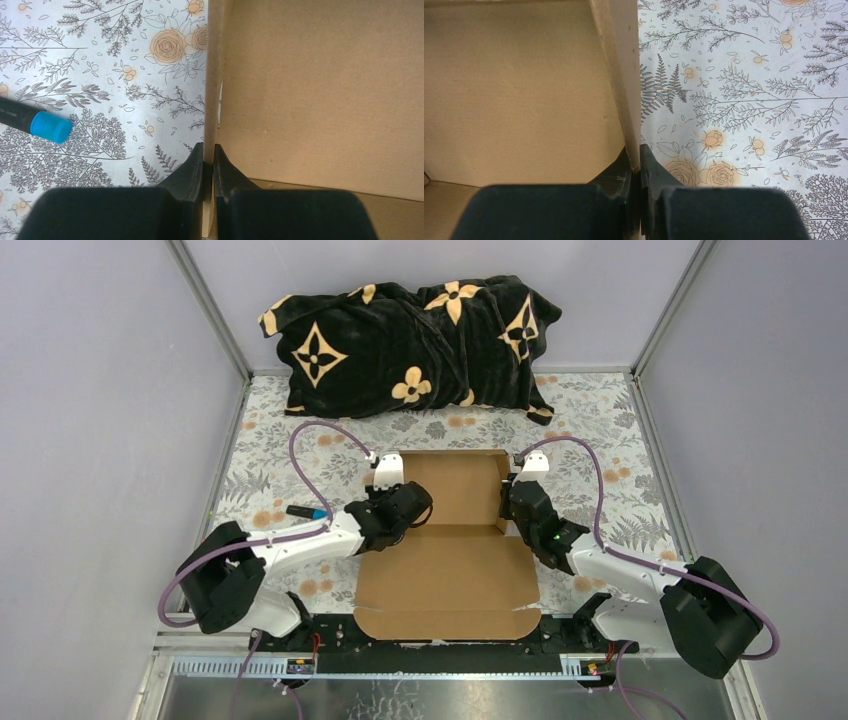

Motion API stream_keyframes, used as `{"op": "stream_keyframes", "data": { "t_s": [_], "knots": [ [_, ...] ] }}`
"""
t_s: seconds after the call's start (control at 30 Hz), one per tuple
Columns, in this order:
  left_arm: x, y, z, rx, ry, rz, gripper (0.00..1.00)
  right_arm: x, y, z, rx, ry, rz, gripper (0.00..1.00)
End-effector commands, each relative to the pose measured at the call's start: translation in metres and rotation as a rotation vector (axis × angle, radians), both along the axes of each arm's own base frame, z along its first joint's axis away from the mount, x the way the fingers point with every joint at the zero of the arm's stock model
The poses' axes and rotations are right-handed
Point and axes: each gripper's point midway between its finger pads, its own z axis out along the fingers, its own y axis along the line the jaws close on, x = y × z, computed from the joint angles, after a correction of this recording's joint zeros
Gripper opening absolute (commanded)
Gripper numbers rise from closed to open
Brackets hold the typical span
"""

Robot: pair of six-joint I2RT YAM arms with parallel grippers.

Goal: Fold the paper box

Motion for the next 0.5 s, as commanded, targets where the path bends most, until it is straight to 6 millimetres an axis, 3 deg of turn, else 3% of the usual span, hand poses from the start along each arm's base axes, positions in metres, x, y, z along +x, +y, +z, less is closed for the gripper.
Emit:
{"op": "stream_keyframes", "data": {
  "t_s": [0.0,0.47],
  "knots": [
    [-0.004,0.05,0.002,0.23,-0.002,0.125,0.0,0.007,0.001,0.028,0.061,-0.076,-0.03,0.0],
    [-0.003,0.06,0.012,0.318,0.007,0.185,0.0,0.005,-0.008,0.034,0.037,-0.088,-0.052,0.0]
  ]
}}
